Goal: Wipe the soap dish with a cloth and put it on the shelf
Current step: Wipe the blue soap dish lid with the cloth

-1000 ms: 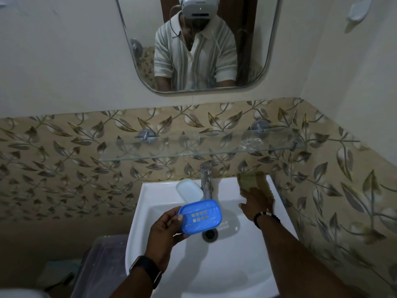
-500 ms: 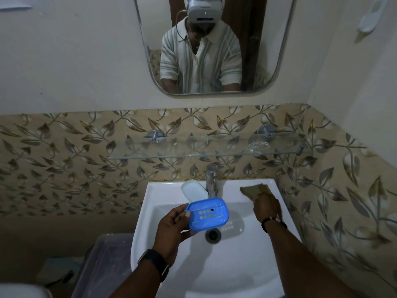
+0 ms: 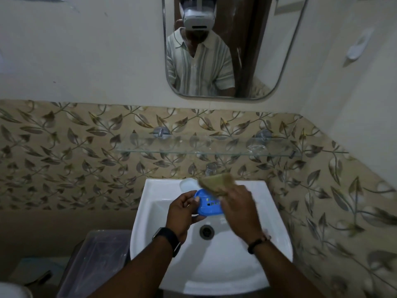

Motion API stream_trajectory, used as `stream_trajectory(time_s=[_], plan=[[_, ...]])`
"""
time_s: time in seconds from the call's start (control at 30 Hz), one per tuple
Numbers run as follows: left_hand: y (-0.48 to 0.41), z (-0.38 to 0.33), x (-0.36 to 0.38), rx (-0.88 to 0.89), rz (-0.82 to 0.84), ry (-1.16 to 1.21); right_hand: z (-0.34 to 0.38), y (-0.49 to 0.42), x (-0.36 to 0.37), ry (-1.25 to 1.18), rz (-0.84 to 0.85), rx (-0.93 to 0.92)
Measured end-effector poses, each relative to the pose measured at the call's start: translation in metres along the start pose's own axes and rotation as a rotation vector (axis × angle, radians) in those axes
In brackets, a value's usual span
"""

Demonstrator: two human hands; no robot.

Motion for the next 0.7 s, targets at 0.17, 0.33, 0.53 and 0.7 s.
stream_trajectory(time_s=[0.17, 0.33, 0.53, 0.7], plan=[[0.006, -0.007, 0.001, 0.0, 0.002, 0.006, 0.011, 0.019, 0.038, 0.247, 0.31, -0.024], [0.013, -0.014, -0.01, 0.074, 0.013, -0.034, 0.023, 0.013, 0.016, 0.478, 0.257, -0.048], [0.022, -0.02, -0.01, 0.073, 0.037, -0.032, 0.045, 0.016, 0.046, 0.396, 0.079, 0.181], [0.022, -0.027, -0.018, 0.095, 0.005, -0.02, 0.053, 0.002, 0.037, 0.269, 0.37, 0.077]])
Point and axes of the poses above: each hand's wrist, its own y-axis away from the middle knuckle, its own x-axis out of the palm, z = x × y, the point moved 2 cm from there along -y, towards the middle knuckle, and after that the axes turned 15 degrees about -y, right-handed, at the moved point
